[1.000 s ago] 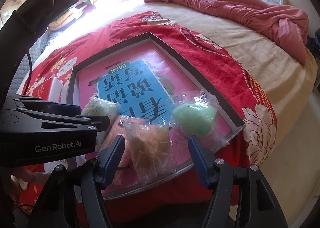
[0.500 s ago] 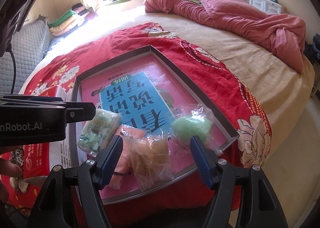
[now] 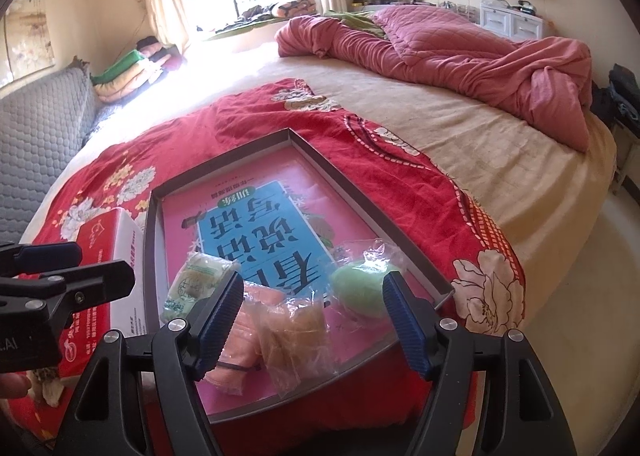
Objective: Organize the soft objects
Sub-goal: 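Open the left tool releasing the wipes packet while the right tool drops the peach item, then move both tools back over the pile of soft items, then grasp the leopard-print scrunchie with the left tool while the right tool grasps the white snack bag, then carry the scrunchie and white snack bag over the pink tray with both tools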
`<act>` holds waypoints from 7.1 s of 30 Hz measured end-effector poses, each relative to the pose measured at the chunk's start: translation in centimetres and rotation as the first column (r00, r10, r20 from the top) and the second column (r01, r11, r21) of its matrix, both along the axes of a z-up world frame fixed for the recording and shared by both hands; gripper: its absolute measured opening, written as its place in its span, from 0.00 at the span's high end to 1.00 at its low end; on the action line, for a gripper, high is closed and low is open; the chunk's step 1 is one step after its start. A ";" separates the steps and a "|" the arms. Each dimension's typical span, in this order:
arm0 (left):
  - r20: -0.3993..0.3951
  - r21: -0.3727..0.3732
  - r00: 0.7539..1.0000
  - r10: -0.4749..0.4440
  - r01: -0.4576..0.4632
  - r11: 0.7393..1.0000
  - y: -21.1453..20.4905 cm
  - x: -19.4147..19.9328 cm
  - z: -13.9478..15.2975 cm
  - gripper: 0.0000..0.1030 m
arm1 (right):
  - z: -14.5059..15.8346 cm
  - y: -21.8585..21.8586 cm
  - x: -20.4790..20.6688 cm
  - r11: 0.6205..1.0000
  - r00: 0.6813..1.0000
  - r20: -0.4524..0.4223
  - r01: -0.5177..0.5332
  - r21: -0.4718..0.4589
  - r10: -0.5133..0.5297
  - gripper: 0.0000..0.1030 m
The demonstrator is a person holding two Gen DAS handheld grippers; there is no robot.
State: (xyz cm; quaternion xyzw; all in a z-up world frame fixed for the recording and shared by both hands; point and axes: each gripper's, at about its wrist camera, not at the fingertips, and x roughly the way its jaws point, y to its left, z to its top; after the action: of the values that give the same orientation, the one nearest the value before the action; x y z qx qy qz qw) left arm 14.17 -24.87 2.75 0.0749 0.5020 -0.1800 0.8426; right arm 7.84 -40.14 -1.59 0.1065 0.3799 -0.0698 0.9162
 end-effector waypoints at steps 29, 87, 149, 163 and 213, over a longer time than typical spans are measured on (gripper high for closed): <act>0.069 -0.084 0.991 0.112 -0.107 0.991 7.4 -5.1 3.4 0.27 | 7.7 4.6 -3.2 0.989 0.990 0.138 -0.013 -0.146 0.033 0.26; 0.130 -0.088 0.864 0.486 -0.478 0.874 29.5 -11.2 5.5 0.26 | 12.3 18.9 -6.7 0.883 0.892 0.140 -0.383 -0.271 0.430 0.25; -0.110 -0.248 0.962 0.249 -0.269 0.931 29.0 -1.5 -7.4 0.90 | -3.7 33.2 7.1 0.565 0.651 -0.402 -0.759 -0.323 0.644 0.47; -0.061 -0.296 0.956 0.286 -0.291 0.910 28.9 -3.2 -5.2 0.90 | 0.4 28.5 5.0 0.709 0.719 -0.150 -0.694 -0.122 0.678 0.62; 0.249 -0.244 0.965 0.083 -0.020 0.970 10.4 -4.1 10.4 0.95 | 11.8 7.6 -1.2 0.920 0.888 0.242 -0.386 -0.069 0.391 0.63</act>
State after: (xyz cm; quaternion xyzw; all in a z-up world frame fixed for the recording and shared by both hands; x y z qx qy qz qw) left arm 10.10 -14.49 13.13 -0.0176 0.3650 -0.2057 0.9078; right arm 6.61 -32.52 10.18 0.0275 0.2736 0.1254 0.9532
